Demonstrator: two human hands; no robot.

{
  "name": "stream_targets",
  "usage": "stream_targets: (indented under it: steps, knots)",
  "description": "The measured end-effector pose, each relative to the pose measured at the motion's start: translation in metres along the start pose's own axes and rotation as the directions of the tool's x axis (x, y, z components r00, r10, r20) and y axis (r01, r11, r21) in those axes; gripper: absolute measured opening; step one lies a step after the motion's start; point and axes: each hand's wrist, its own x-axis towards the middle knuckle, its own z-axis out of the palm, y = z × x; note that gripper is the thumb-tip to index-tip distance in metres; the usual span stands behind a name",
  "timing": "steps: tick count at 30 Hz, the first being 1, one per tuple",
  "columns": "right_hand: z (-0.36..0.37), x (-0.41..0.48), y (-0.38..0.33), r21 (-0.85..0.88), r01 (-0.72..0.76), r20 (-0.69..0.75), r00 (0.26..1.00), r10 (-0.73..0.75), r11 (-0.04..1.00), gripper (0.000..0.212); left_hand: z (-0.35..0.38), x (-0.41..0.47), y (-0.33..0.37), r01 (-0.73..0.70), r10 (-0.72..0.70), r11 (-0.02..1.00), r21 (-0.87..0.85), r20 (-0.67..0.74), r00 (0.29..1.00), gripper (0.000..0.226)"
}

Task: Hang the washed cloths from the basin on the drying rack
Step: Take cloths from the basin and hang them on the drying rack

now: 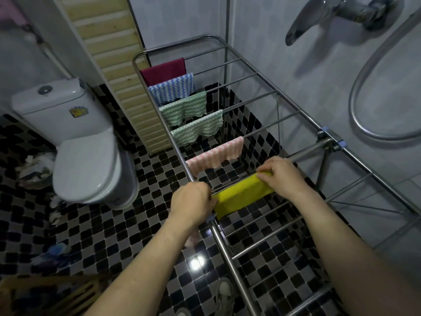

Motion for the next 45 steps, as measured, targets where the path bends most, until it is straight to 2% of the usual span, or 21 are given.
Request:
stream_targets:
  steps: [3,6,9,11,12,13,15,16,17,18,20,23,25,29,31,35,38,40,43,45]
  knots:
    - [-0.001,0.001,-0.002,-0.021,0.049,0.006,0.999,-0.049,0.999,0.024,-0.002,0.000,0.000,0.030,-0.029,0.999,-0.036,0.013,0.999,0.025]
    - [0.002,0.001,0.000,-0.021,0.032,0.020,0.999,-0.031,0.999,0.024,-0.001,-0.001,-0.002,0.062,-0.054,0.990,-0.129,0.064,0.996,0.022]
    - [0.002,0.001,0.000,-0.025,-0.033,0.032,0.999,0.034,0.999,0.025,-0.007,-0.003,-0.009,0.114,-0.071,0.925,-0.363,0.129,0.989,0.008]
    - [-0.005,-0.001,-0.011,0.112,-0.107,0.030,0.994,0.104,0.988,0.026,-0.017,-0.007,-0.019,0.171,-0.074,0.775,-0.609,0.181,0.981,0.009]
    - [-0.009,-0.004,-0.020,0.279,-0.157,0.039,0.988,0.152,0.948,0.025,-0.025,-0.012,-0.026,0.200,-0.076,0.666,-0.719,0.201,0.977,0.013]
    - [-0.014,-0.008,-0.030,0.485,-0.208,0.075,0.978,0.197,0.849,0.024,-0.033,-0.017,-0.031,0.219,-0.076,0.553,-0.804,0.213,0.974,0.018]
    - [-0.025,-0.020,-0.053,0.810,-0.292,0.214,0.955,0.207,0.508,0.025,-0.050,-0.027,-0.037,0.224,-0.063,0.340,-0.914,0.215,0.975,0.025]
    - [-0.028,-0.028,-0.066,0.878,-0.319,0.282,0.947,0.153,0.357,0.026,-0.056,-0.032,-0.040,0.221,-0.051,0.227,-0.948,0.215,0.975,0.027]
    - [-0.030,-0.036,-0.080,0.903,-0.338,0.328,0.941,0.082,0.267,0.027,-0.064,-0.038,-0.042,0.220,-0.034,0.123,-0.968,0.218,0.975,0.028]
    - [-0.030,-0.043,-0.092,0.904,-0.350,0.359,0.933,0.010,0.245,0.028,-0.069,-0.041,-0.043,0.220,-0.016,0.032,-0.975,0.220,0.975,0.030]
    - [-0.026,-0.056,-0.117,0.889,-0.353,0.402,0.906,-0.133,0.291,0.035,-0.079,-0.049,-0.045,0.200,0.020,-0.096,-0.975,0.199,0.980,0.031]
    - [-0.018,-0.068,-0.150,0.862,-0.361,0.467,0.838,-0.281,0.355,0.043,-0.088,-0.058,-0.050,0.150,0.088,-0.171,-0.974,0.136,0.987,0.033]
    - [-0.014,-0.074,-0.166,0.857,-0.348,0.470,0.829,-0.303,0.379,0.041,-0.092,-0.064,-0.053,0.090,0.097,-0.181,-0.979,0.074,0.993,0.041]
    - [-0.015,-0.087,-0.184,0.860,-0.282,0.413,0.874,-0.255,0.424,0.041,-0.102,-0.076,-0.061,-0.066,-0.040,0.005,-0.998,-0.067,0.997,0.034]
    - [-0.018,-0.097,-0.194,0.840,-0.219,0.390,0.880,-0.272,0.497,0.036,-0.107,-0.085,-0.068,-0.146,-0.087,0.042,-0.988,-0.150,0.985,0.032]
    - [-0.030,-0.115,-0.206,0.728,-0.063,0.359,0.883,-0.301,0.683,0.009,-0.121,-0.101,-0.073,-0.309,-0.123,0.062,-0.949,-0.315,0.941,0.035]
    - [-0.036,-0.127,-0.208,0.614,-0.015,0.317,0.920,-0.229,0.789,0.010,-0.132,-0.116,-0.086,-0.368,-0.137,0.099,-0.924,-0.379,0.915,0.043]
    - [-0.043,-0.134,-0.206,0.641,-0.022,0.270,0.942,-0.199,0.768,0.011,-0.136,-0.120,-0.094,-0.320,-0.108,0.100,-0.942,-0.331,0.938,0.048]
    - [-0.050,-0.146,-0.209,0.747,-0.060,0.212,0.965,-0.152,0.662,0.015,-0.136,-0.126,-0.100,-0.137,-0.010,0.092,-0.986,-0.139,0.990,0.042]
    - [-0.054,-0.151,-0.213,0.739,-0.018,0.162,0.975,-0.151,0.674,0.019,-0.137,-0.128,-0.097,-0.074,0.139,0.203,-0.976,-0.046,0.989,0.021]
